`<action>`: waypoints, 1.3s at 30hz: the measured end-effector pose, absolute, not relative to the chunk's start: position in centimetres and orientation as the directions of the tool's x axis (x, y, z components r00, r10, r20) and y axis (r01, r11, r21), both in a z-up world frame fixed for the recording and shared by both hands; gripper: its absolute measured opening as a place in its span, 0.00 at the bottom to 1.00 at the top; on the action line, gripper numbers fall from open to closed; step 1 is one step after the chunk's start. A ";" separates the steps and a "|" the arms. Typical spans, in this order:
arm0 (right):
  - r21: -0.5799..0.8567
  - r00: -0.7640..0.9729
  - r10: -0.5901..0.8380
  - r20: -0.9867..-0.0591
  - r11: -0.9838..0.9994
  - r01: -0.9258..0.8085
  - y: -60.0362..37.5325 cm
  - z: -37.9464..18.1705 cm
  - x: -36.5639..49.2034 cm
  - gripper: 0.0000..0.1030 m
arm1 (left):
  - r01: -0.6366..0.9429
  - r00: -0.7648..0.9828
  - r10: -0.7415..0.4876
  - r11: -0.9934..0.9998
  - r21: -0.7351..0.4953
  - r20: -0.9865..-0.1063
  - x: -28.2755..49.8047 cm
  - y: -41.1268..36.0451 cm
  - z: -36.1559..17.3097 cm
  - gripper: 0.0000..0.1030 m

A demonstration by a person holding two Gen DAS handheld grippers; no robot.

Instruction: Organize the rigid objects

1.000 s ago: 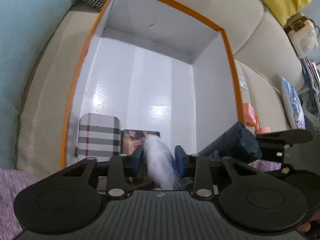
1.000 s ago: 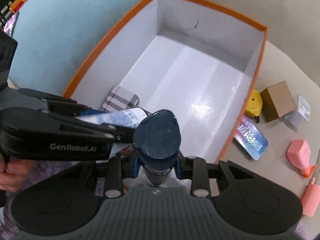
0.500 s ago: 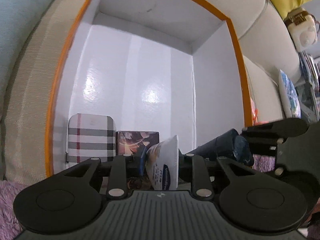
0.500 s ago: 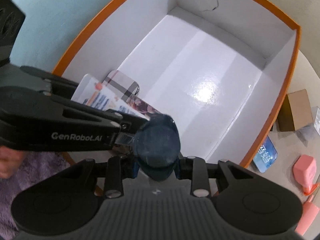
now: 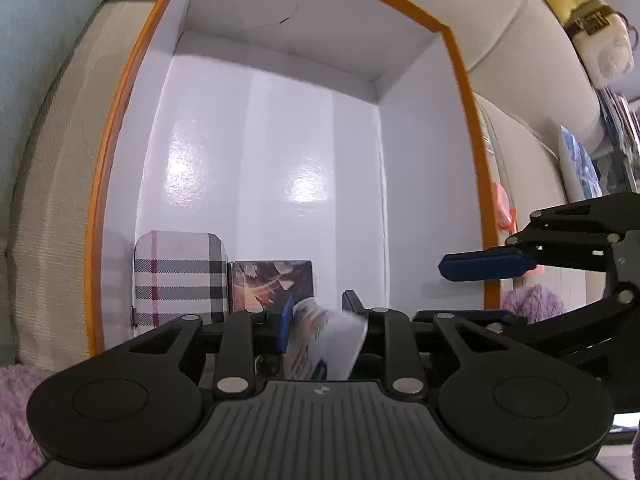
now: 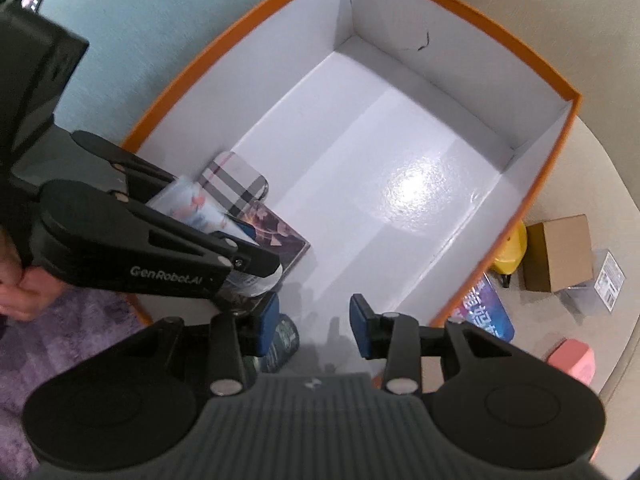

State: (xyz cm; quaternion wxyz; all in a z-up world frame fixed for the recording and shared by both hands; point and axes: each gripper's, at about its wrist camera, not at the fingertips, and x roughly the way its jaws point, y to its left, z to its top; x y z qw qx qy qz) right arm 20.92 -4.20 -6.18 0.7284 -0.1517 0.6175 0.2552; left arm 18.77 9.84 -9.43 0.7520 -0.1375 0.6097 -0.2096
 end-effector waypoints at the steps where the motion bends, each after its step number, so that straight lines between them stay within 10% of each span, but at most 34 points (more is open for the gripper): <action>1: 0.108 0.112 0.202 -0.973 0.827 -0.552 -4.5 -5.7 20.6 0.39 | 0.152 0.173 -0.482 0.875 -0.460 -0.859 18.6 9.8 -9.1 0.28; 15: 0.247 0.169 0.393 -0.904 0.803 -0.543 -6.0 -2.3 15.8 0.40 | 0.225 0.264 -0.430 0.898 -0.379 -0.863 14.8 9.9 -5.4 0.46; 21: 0.205 0.186 0.361 -0.914 0.806 -0.556 -5.6 -3.8 15.2 0.36 | 0.315 0.329 -0.366 0.911 -0.265 -0.870 14.3 7.9 -4.9 0.14; 39: -0.009 0.254 0.190 -0.948 0.784 -0.620 -3.9 -5.6 20.8 0.36 | 0.461 0.036 -0.481 0.786 -0.412 -0.876 22.8 6.2 -8.2 0.13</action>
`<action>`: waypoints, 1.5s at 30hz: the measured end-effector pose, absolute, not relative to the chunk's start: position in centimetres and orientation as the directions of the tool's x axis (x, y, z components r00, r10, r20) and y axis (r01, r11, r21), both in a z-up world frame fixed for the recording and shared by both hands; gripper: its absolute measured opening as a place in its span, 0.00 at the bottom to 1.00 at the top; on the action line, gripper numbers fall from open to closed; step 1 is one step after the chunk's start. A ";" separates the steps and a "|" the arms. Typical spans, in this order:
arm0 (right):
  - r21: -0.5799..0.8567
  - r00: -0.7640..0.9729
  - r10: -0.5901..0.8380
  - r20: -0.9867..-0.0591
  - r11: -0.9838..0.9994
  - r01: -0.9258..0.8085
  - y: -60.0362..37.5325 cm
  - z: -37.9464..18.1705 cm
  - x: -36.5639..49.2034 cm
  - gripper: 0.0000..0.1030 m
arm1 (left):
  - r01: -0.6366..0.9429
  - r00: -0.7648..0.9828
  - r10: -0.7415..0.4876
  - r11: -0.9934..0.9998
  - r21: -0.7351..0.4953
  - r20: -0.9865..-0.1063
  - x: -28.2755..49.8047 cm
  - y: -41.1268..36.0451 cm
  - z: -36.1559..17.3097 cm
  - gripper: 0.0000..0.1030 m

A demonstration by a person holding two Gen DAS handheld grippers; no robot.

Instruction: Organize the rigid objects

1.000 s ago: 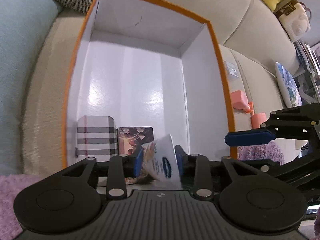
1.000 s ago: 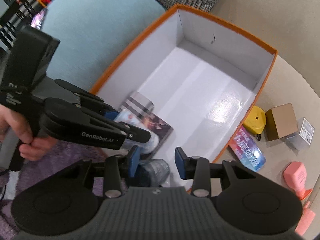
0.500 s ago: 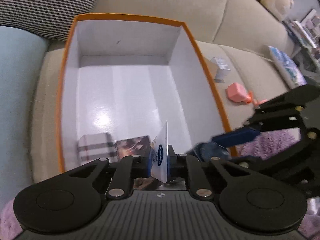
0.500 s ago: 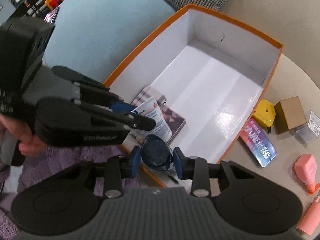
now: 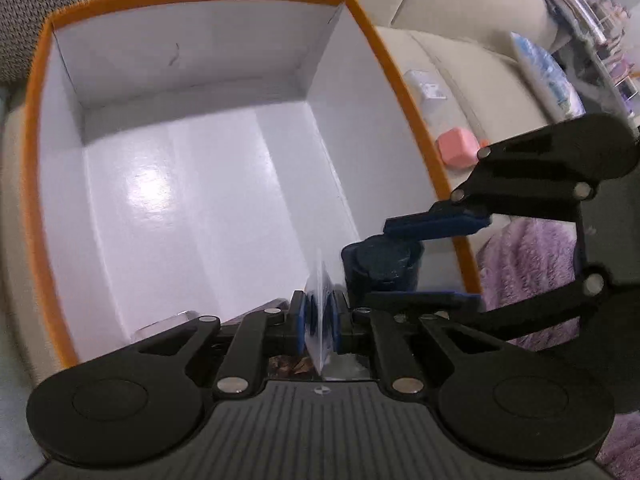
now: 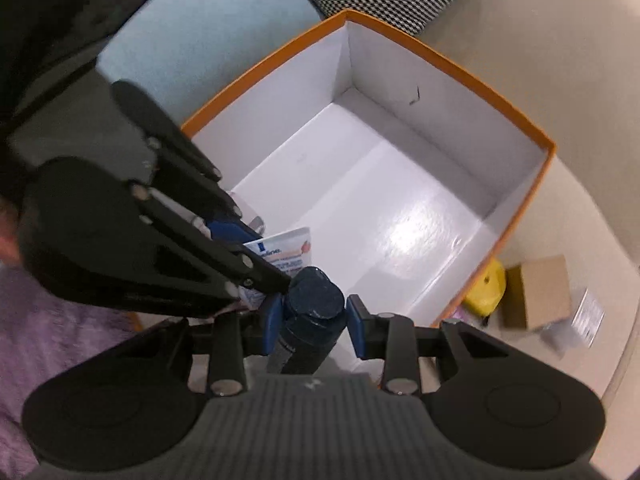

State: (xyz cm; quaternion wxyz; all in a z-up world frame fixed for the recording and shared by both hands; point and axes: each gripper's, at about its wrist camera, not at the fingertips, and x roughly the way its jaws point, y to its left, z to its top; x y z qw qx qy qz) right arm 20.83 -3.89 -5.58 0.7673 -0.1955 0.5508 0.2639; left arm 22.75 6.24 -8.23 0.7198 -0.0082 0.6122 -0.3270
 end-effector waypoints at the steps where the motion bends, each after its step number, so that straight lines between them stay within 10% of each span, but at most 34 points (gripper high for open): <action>1: -0.038 0.263 0.165 -0.950 0.779 -0.626 -3.7 -5.9 20.9 0.36 | 0.449 0.019 -0.493 0.781 -0.433 -0.870 23.0 6.3 -8.3 0.13; 23: -0.091 0.387 0.164 -0.907 0.822 -0.562 -7.2 -4.2 20.0 0.30 | 0.599 -0.102 -0.379 0.714 -0.361 -0.920 25.9 0.9 -9.1 0.14; 45: -0.075 0.397 0.210 -0.893 0.801 -0.594 -7.0 -5.4 18.5 0.29 | 0.326 0.010 -0.377 0.877 -0.354 -0.926 21.8 3.5 -13.3 0.22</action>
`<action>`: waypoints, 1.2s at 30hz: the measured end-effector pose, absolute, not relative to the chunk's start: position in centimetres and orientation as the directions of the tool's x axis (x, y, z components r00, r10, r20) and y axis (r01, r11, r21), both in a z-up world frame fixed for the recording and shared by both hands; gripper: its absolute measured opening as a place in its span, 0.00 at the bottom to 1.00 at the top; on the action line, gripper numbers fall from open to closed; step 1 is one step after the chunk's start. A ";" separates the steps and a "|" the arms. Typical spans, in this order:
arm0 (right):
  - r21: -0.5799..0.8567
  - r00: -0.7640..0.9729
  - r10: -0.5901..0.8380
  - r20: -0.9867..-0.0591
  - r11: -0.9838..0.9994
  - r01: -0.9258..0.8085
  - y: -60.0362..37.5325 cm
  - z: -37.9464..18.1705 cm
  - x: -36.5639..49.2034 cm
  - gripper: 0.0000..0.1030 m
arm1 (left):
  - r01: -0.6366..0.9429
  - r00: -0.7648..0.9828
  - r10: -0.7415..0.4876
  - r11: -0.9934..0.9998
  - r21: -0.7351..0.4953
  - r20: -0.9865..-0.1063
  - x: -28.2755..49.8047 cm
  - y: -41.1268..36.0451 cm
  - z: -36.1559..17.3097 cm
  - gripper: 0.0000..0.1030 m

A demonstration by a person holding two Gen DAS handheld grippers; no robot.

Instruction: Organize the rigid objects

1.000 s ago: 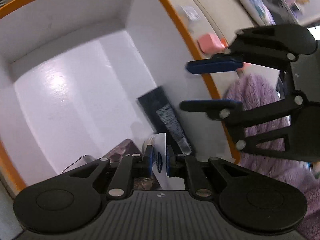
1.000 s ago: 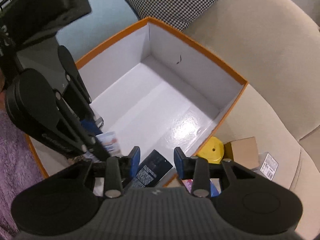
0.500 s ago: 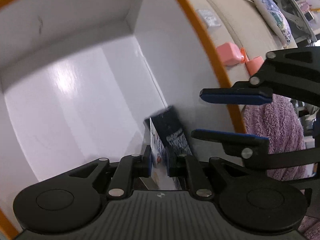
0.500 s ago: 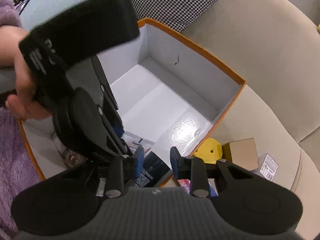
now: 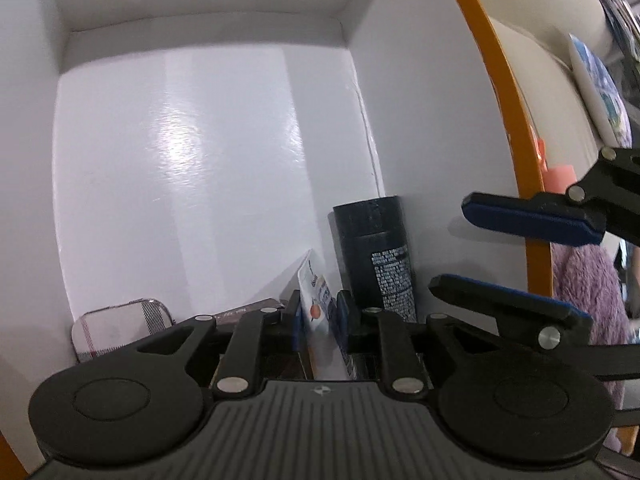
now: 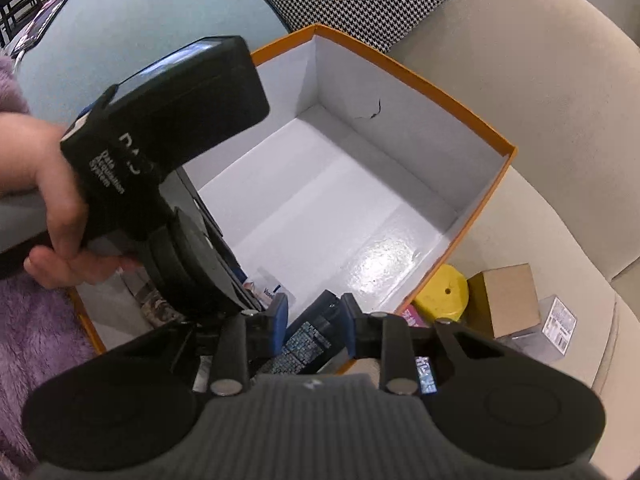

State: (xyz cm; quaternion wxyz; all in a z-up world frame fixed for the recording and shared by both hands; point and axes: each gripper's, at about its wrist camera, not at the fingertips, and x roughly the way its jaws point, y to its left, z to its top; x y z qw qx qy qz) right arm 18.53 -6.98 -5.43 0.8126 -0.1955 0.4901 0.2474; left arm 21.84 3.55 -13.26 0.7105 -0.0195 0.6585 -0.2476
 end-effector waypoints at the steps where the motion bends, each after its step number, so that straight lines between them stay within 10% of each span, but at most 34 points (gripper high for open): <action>1: -0.073 0.397 0.212 -0.893 0.803 -0.592 -7.0 -5.4 18.4 0.29 | 0.320 0.023 -0.376 0.880 -0.350 -0.926 21.7 3.5 -13.1 0.23; 8: -0.080 0.420 0.212 -0.882 0.811 -0.579 -7.2 -4.9 17.4 0.35 | 0.301 0.103 -0.361 0.899 -0.317 -0.927 20.4 3.5 -11.2 0.34; 12: -0.083 0.446 0.219 -0.868 0.821 -0.565 -7.7 -4.2 16.5 0.35 | 0.314 0.204 -0.274 0.928 -0.202 -0.940 19.0 3.5 -9.6 0.63; 25: 0.028 0.571 0.206 -0.795 0.952 -0.304 -15.2 -2.7 12.3 0.51 | 0.419 0.422 -0.458 0.864 -0.279 -0.782 14.7 1.5 -1.5 0.58; 36: 0.105 0.599 0.060 -0.799 0.994 0.040 -25.7 -6.0 10.6 0.49 | 0.667 0.374 -0.428 0.740 -0.082 -0.823 14.1 -8.1 -2.3 0.57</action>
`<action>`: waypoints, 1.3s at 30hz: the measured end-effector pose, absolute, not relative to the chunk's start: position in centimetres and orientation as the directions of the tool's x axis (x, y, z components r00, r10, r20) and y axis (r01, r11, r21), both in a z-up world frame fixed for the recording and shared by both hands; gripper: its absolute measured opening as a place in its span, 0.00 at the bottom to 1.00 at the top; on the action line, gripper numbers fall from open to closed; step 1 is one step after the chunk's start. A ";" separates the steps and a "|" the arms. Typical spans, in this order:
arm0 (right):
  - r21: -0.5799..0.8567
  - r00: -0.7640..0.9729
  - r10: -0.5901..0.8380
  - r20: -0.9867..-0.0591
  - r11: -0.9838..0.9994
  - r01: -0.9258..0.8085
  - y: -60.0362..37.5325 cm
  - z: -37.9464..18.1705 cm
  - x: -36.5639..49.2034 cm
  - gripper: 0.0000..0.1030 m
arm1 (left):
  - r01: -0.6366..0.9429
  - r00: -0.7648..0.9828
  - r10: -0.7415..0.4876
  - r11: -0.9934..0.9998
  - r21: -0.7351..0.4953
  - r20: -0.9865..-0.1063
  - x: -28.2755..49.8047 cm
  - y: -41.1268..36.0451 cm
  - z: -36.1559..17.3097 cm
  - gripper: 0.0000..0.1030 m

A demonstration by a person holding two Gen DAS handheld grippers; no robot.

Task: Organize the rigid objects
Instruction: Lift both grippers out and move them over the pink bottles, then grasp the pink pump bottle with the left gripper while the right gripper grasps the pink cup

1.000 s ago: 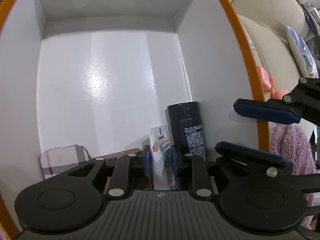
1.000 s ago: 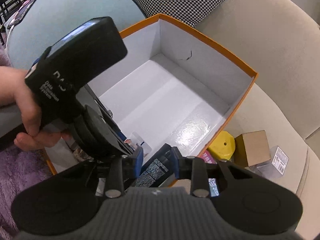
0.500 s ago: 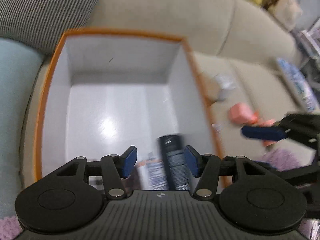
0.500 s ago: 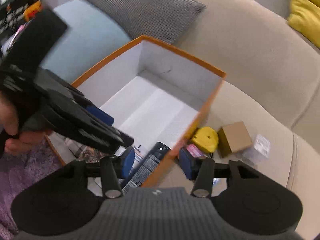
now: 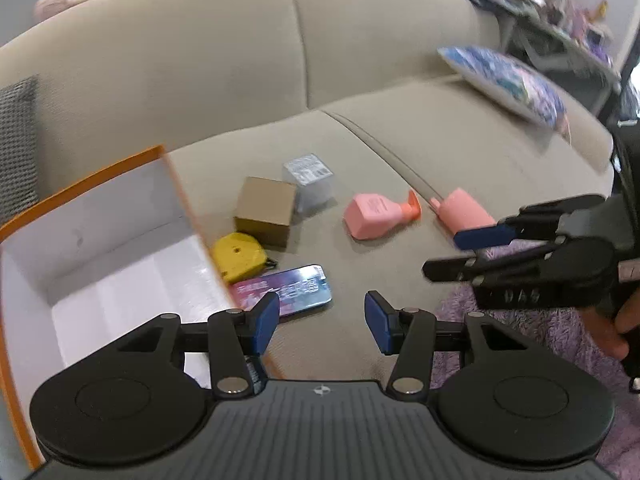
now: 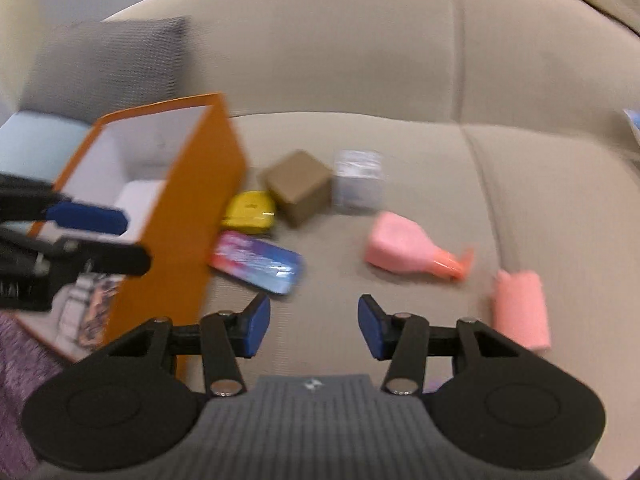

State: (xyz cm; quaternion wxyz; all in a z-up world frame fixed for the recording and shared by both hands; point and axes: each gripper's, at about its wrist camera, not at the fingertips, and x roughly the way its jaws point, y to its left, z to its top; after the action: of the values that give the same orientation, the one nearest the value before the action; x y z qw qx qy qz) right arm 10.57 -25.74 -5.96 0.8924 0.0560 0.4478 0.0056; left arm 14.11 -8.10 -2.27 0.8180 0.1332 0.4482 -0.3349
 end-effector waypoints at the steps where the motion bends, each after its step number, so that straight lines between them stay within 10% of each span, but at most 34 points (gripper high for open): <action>1: 0.110 0.601 0.049 -0.798 0.992 0.065 -26.6 -6.3 10.5 0.49 | 0.676 0.367 -0.430 0.732 -0.081 -0.825 14.3 -8.8 -2.6 0.57; 13: 0.079 0.518 -0.106 -0.848 0.943 0.323 -37.2 -9.4 9.8 0.49 | 0.902 0.293 -0.413 0.418 0.107 -0.862 15.4 -19.7 -5.4 0.57; 27: 0.066 0.406 -0.039 -0.913 0.968 0.243 -41.3 -12.4 15.7 0.53 | 0.975 0.220 -0.186 0.007 0.223 -0.958 19.1 -29.1 -11.8 0.65; 39: 0.176 0.368 0.065 -0.928 0.945 0.276 -42.9 -14.0 17.2 0.58 | 0.982 0.185 -0.086 0.062 0.180 -0.979 19.8 -29.7 -13.5 0.53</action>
State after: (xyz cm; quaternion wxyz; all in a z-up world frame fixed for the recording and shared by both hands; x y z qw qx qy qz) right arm 17.20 -42.87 -14.05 0.8127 0.1528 0.5585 -0.0650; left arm 19.84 -29.66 -13.46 0.5793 0.5067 0.4419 -0.4609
